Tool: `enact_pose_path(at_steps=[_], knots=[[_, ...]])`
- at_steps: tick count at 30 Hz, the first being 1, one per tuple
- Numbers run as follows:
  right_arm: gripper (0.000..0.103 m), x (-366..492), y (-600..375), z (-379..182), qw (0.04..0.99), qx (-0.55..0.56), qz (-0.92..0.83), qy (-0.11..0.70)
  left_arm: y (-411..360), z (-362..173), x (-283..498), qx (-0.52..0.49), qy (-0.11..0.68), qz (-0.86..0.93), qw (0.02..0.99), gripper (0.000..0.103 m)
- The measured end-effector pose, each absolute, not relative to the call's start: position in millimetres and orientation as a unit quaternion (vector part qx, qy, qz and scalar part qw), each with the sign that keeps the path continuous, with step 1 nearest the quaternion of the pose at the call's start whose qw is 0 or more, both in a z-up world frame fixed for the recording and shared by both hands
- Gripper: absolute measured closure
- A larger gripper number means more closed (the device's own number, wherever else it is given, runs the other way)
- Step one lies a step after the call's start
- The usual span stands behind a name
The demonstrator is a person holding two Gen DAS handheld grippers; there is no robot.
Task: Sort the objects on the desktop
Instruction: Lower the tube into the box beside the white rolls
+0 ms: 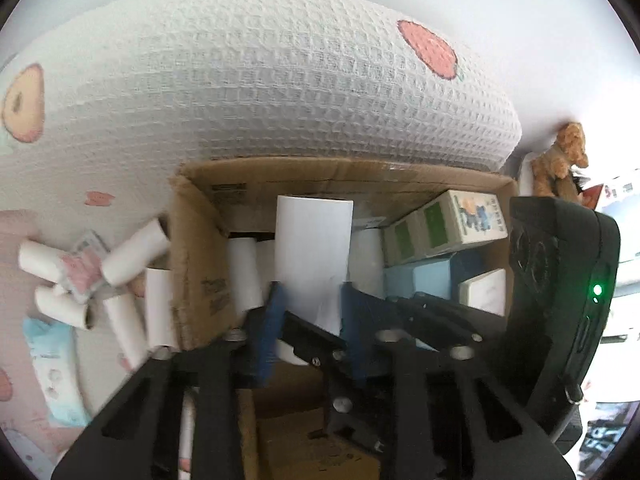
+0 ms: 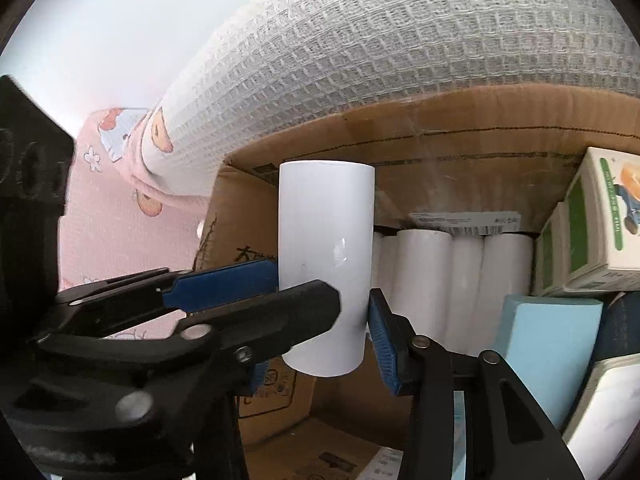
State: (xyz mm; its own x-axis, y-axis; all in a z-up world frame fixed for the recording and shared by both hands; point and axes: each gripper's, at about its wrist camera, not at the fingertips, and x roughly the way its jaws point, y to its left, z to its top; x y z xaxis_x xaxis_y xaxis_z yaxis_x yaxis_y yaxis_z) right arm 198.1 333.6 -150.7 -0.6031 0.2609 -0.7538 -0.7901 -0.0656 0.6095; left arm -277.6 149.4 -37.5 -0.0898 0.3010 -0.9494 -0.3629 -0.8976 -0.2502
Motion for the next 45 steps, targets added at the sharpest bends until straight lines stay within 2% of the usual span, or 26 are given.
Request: enact_pose_path(at_steps=[4, 6, 14, 22, 34, 40, 43, 45], knots=[[0.062, 191.1, 336.8, -155.3, 0.376, -0.243, 0.692, 0.566, 152.0, -36.6, -273.0, -0.634, 0.032, 0.733, 0.244, 0.081], [0.062, 183.5, 331.3, -156.4, 0.375, -0.252, 0.693, 0.562, 161.0, -41.0, -271.6, -0.634, 0.031, 0.733, 0.245, 0.096], [0.062, 162.1, 319.9, -163.1, 0.364, -0.279, 0.679, 0.574, 142.2, -47.3, -279.5, -0.628, 0.041, 0.747, 0.215, 0.097], [0.062, 152.0, 338.7, -182.8, 0.389, -0.338, 0.646, 0.563, 126.2, -49.5, -281.3, -0.631, 0.021, 0.739, 0.232, 0.097], [0.062, 156.6, 340.6, -205.1, 0.395, -0.368, 0.616, 0.574, 132.6, -43.0, -266.5, -0.616, 0.075, 0.746, 0.242, 0.097], [0.062, 167.0, 336.6, -206.4, 0.39, -0.36, 0.614, 0.584, 137.0, -40.2, -264.8, -0.615, 0.084, 0.747, 0.238, 0.092], [0.062, 175.4, 335.1, -206.5, 0.389, -0.344, 0.61, 0.598, 136.1, -36.9, -265.8, -0.619, 0.082, 0.745, 0.235, 0.084], [0.062, 180.2, 331.9, -202.7, 0.386, -0.341, 0.613, 0.6, 134.0, -33.5, -266.5, -0.622, 0.073, 0.744, 0.234, 0.073]])
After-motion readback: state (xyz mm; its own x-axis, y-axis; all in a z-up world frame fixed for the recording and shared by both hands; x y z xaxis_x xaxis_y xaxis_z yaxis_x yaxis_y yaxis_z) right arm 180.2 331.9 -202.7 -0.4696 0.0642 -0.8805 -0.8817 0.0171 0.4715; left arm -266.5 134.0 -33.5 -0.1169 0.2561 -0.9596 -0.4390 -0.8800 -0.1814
